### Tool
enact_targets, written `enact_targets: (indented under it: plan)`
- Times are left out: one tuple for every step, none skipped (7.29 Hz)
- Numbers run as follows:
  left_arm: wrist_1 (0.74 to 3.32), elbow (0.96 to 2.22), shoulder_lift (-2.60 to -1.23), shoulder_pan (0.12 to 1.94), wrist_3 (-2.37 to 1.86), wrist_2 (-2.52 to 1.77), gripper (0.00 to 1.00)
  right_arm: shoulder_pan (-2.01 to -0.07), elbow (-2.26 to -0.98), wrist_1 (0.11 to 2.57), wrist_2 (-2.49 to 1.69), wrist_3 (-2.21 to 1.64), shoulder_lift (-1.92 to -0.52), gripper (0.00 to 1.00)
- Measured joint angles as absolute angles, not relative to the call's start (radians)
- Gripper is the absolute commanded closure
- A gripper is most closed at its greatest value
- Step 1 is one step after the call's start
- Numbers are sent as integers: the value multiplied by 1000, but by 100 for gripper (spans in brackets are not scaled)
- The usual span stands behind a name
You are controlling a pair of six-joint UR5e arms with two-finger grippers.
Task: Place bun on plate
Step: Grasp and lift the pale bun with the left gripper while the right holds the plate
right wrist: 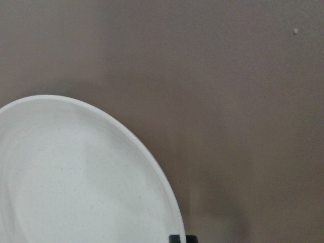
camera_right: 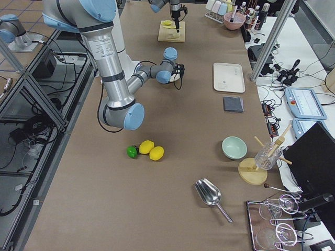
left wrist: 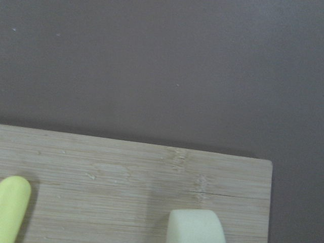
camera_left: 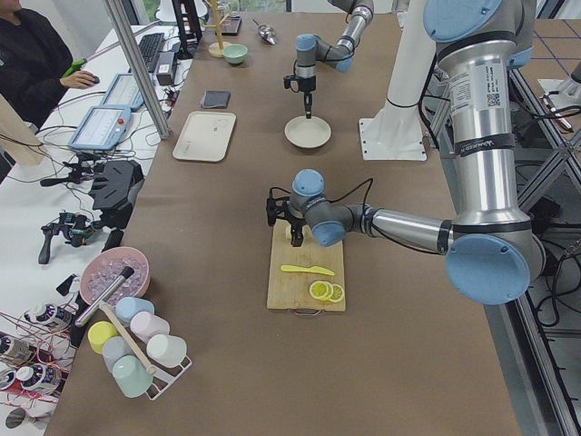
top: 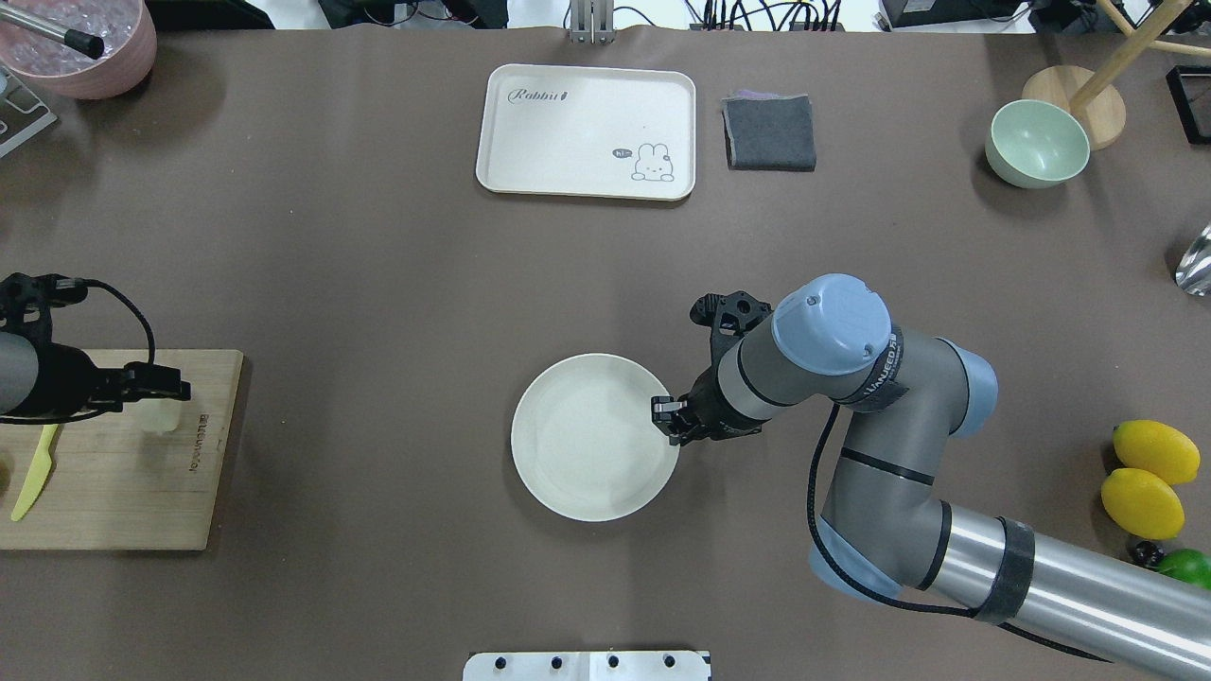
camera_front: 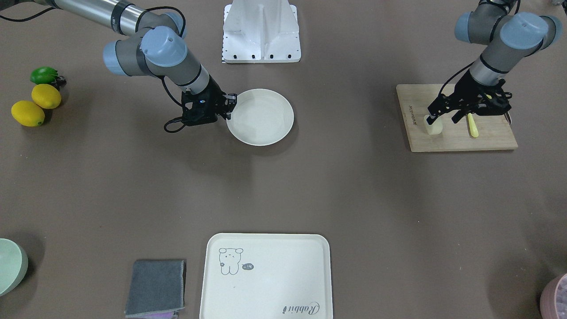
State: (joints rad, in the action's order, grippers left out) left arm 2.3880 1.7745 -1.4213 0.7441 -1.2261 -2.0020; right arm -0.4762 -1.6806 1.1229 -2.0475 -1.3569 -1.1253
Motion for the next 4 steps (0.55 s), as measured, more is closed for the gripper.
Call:
enact_targets:
  plan:
    - [2386, 1770, -1429, 719, -1231, -1986, 50, -476, -1678, 1120, -2048, -1358, -1125, 1]
    - [2386, 1770, -1431, 708, -1231, -1979, 76, -474, -1678, 1119, -2044, -1358, -1125, 0]
    - [2385, 1772, -1432, 704, -1228, -1978, 85, -473, -1678, 1118, -2036, -1358, -1124, 0]
    - [2385, 1778, -1432, 704, -1223, -1979, 88, -472, -1678, 1117, -2032, -1365, -1120, 0]
